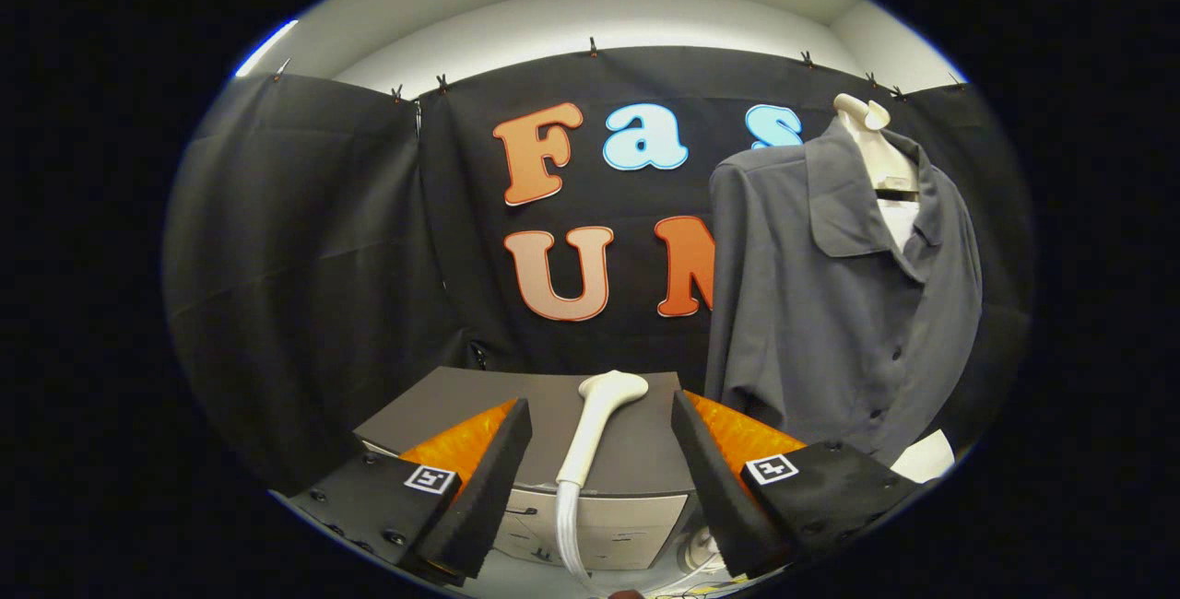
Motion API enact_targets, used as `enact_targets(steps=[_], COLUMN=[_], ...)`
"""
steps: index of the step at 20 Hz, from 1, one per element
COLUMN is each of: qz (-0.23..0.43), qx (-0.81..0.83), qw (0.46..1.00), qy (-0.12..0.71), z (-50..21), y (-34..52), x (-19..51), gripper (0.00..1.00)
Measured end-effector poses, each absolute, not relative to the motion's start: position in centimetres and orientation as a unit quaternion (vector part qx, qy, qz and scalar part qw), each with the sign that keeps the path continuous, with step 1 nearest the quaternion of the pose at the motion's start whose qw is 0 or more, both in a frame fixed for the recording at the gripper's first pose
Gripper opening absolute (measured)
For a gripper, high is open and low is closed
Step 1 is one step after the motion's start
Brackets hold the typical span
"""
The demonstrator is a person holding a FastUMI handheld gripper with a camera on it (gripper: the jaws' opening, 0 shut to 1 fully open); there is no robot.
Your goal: Iron the clothes twice with a garment steamer, once on the left side and once on the right side.
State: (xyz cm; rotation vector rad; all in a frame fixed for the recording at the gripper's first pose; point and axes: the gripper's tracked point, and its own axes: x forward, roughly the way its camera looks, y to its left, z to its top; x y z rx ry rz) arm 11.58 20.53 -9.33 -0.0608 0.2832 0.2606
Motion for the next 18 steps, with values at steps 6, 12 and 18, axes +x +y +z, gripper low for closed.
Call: enact_targets(steps=[6,12,18], qz=[0.134,0.119,0.111], qx=[-0.045,-0.059,-0.064], qw=[0.971,0.961,0.949], qy=[0.191,0.243,0.287], z=[-13.7,-18.5,-22.3], y=[23.4,24.6,25.3], x=[15.3,19.1,22.5], gripper=[0.98,0.99,0.99])
